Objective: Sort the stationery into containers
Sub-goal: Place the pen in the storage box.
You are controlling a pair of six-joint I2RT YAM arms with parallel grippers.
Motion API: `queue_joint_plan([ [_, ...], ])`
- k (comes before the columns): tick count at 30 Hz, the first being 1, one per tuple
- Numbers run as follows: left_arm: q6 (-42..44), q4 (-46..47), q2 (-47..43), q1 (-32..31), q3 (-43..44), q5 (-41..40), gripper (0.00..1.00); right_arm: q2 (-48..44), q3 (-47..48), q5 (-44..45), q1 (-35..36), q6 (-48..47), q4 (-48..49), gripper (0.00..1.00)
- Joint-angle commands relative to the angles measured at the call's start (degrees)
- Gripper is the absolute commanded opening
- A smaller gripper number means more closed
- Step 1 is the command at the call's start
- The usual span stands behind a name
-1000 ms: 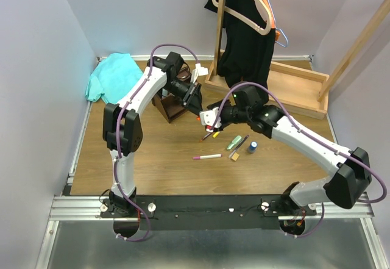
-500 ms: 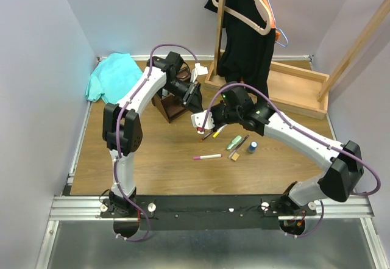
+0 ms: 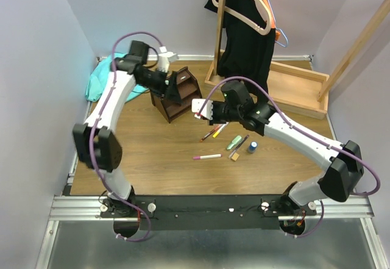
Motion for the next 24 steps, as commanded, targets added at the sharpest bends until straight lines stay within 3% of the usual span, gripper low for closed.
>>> queue_joint_plan([
  [1, -5.5, 20.6, -14.0, 2.4, -11.9, -19.7, 0.78, 1.7, -0.1, -2.2, -1.2, 20.5, 10.4, 0.01],
  [3, -7.4, 28.7, -19.8, 2.5, -16.7, -29.6, 0.79, 4.3, 1.5, -3.1, -1.8, 25.2, 16.1, 0.01],
  [6, -11.6, 38.0, -27.4, 2.5, -26.4, -41.6, 0.92, 8.8, 3.0, -3.7, -2.7, 35.9, 26.3, 0.01],
  [7, -12.5, 39.6, -29.1, 2.5, -30.3, -50.1, 0.99, 9.9, 4.3, -4.1, -3.0, 41.0, 28.8, 0.01],
  [10, -16.0, 41.5, -33.5, 2.6, -34.8, -63.9, 0.99, 14.8, 6.1, -3.8, -3.0, 48.6, 38.3, 0.01],
  [16, -18.2, 37.8, -37.1, 4.5, -38.1, -67.7, 0.99, 23.4, 9.7, -3.0, -3.9, 56.6, 52.3, 0.01],
  [24, -18.9, 34.1, -38.6, 4.5, -43.5, -62.8, 0.99, 35.5, 18.1, -4.6, -4.5, 62.7, 60.8, 0.01],
])
